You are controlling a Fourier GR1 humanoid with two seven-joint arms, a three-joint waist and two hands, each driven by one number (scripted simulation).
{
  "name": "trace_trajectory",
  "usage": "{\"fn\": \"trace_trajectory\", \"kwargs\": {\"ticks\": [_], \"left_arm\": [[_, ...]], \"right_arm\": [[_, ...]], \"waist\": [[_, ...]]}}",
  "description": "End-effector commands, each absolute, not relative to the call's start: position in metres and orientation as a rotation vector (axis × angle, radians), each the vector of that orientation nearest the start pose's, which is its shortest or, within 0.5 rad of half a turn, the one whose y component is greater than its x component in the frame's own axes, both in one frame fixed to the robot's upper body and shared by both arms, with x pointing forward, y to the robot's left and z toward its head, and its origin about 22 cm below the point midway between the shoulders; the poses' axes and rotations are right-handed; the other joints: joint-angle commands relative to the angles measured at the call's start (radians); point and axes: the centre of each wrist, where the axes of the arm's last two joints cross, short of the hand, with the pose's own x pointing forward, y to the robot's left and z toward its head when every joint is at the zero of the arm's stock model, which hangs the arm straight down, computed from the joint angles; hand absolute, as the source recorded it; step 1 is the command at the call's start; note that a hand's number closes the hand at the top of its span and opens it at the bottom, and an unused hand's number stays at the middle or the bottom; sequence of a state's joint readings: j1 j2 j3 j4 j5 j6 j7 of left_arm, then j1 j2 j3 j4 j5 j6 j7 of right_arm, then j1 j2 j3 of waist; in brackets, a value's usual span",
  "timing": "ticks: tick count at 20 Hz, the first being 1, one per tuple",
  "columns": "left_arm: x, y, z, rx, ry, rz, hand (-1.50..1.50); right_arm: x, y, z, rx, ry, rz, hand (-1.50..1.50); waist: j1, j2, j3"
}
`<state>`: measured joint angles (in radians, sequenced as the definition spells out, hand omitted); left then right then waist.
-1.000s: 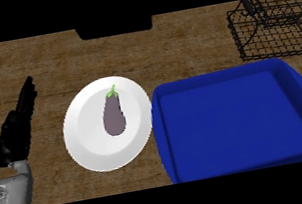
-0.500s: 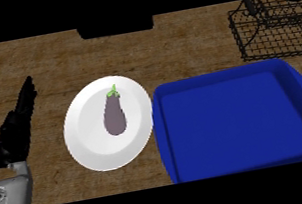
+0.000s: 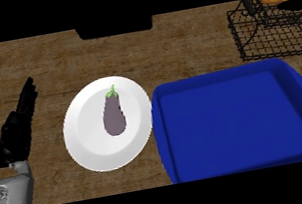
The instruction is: Pick the croissant from the tray and place it in the tiered basket
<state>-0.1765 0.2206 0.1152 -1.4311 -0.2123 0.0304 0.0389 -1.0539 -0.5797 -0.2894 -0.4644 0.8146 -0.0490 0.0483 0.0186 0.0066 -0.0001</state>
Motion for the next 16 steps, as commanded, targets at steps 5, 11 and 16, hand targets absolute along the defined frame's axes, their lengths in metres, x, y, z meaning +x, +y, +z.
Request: {"fn": "trace_trajectory", "kwargs": {"ticks": [5,11,16], "left_arm": [[0.282,0.296,0.031,0.407,-1.537,-0.227,0.00],[0.274,0.312,0.032,0.422,-1.522,-0.225,0.00],[0.272,0.298,0.037,0.450,-1.521,-0.222,0.00]], "right_arm": [[0.435,-0.386,0.211,-1.056,-1.503,0.312,-1.50],[0.408,-0.424,0.240,-1.091,-1.465,0.192,-1.50],[0.374,-0.476,0.265,-0.976,-1.384,0.086,-1.50]], "waist": [[0.001,-0.001,0.001],[-0.025,-0.011,0.000],[-0.031,-0.014,0.000]]}}
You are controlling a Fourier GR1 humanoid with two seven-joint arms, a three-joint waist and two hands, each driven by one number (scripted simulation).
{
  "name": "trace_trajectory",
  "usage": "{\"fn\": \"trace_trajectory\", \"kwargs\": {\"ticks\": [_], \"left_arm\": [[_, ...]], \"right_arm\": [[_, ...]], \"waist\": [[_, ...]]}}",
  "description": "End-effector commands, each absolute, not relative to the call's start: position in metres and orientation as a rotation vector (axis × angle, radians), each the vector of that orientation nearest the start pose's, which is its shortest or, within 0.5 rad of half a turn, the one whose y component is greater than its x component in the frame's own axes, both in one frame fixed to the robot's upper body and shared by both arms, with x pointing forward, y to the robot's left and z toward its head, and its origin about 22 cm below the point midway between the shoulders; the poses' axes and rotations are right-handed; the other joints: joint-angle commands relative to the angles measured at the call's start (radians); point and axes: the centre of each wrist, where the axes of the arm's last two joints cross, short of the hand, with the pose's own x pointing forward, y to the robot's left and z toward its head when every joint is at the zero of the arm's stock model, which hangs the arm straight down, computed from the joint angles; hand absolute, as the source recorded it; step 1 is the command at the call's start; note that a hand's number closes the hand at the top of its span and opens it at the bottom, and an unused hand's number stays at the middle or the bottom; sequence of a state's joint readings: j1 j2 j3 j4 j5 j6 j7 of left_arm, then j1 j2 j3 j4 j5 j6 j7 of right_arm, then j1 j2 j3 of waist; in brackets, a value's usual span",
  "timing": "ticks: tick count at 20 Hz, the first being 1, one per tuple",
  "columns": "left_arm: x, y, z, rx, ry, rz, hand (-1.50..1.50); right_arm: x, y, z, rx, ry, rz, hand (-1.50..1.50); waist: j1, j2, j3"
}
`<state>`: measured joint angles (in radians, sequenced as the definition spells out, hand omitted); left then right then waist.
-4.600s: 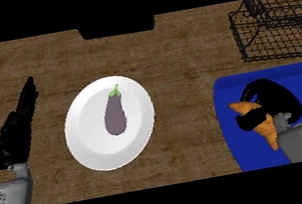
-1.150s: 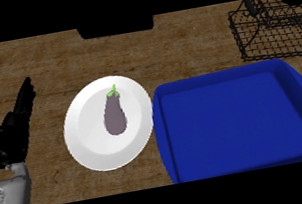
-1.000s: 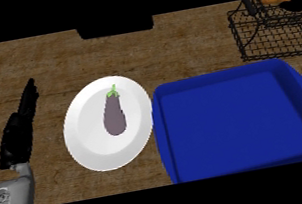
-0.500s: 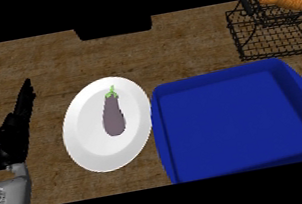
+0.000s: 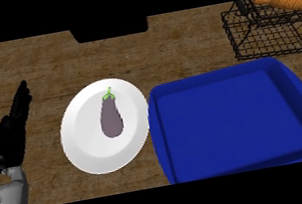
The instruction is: Pick the croissant from the tray and place it in the tiered basket
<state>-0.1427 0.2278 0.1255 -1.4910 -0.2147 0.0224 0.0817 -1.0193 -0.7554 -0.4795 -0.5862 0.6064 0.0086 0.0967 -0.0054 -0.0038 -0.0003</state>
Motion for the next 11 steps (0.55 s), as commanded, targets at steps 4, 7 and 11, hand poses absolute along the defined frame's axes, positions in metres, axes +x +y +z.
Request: {"fn": "trace_trajectory", "kwargs": {"ticks": [4,7,11], "left_arm": [[0.272,0.300,0.047,0.464,-1.526,-0.215,0.00],[0.274,0.296,0.032,0.440,-1.522,-0.218,0.00],[0.272,0.303,0.031,0.454,-1.537,-0.229,0.00]], "right_arm": [[0.328,-0.526,0.269,-0.954,-1.362,0.067,-1.50],[0.294,-0.557,0.246,-0.929,-1.397,0.079,-1.50],[0.257,-0.588,0.243,-0.896,-1.466,0.029,-1.50]], "waist": [[-0.017,-0.005,0.001],[-0.019,-0.001,0.001],[-0.005,0.003,0.001]]}}
